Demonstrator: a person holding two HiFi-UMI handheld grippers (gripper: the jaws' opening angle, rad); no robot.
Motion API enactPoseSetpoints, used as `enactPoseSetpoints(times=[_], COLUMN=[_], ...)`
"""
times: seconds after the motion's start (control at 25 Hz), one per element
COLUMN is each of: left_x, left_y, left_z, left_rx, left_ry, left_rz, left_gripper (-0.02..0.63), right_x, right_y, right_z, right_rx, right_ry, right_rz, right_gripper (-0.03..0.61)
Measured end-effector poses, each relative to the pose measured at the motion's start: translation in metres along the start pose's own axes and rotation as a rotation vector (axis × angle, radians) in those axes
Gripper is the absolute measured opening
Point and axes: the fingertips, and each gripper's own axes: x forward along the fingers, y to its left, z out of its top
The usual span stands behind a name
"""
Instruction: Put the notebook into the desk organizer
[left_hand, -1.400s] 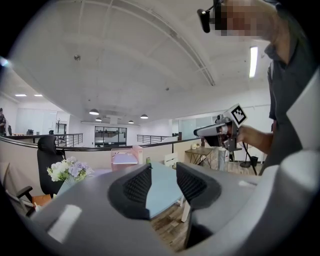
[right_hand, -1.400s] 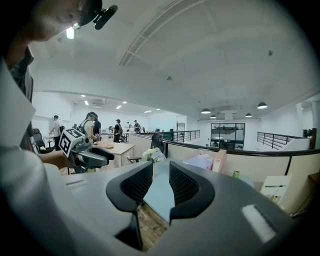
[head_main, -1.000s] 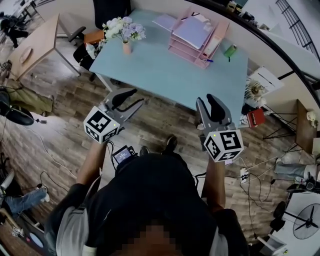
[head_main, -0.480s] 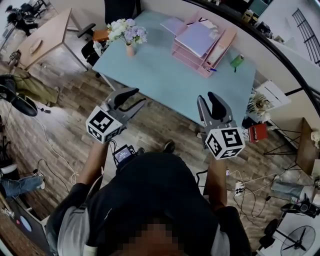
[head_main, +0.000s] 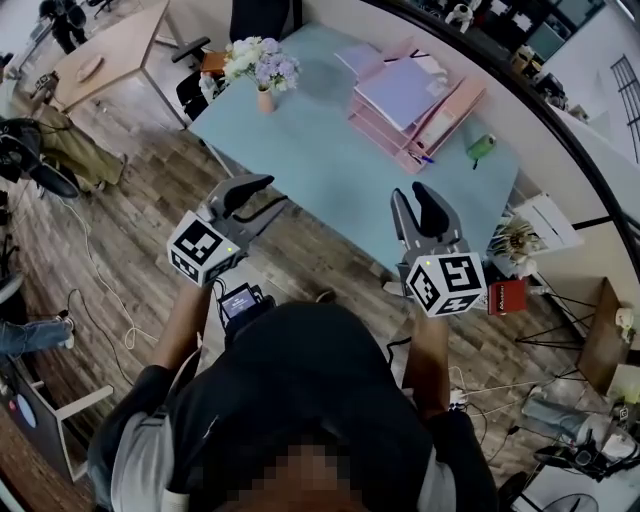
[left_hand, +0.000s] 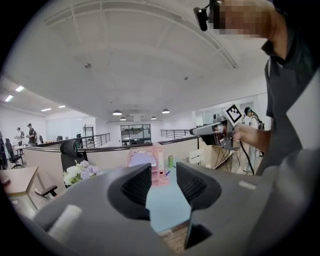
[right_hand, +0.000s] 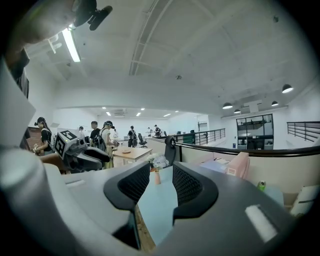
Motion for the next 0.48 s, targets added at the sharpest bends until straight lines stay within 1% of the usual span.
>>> enactPoseSetpoints(times=[0.24, 0.48], left_x=[0.016, 0.036], left_y=[-0.005, -0.007], left_z=[0.001, 0.005], left_rx=[-0.001, -0.001], left_ry=[0.020, 0.034], left_rz=[0.041, 0.031], left_gripper=[0.213, 0.213], right_x=[0.004, 0.006], right_y=[-0.024, -0.042], right_z=[-0.002, 0.000], right_rx=[0.008, 0.021], right_ry=[-0.003, -0.008], right_rz=[0.039, 0.038], right_gripper=[0.124, 0.126])
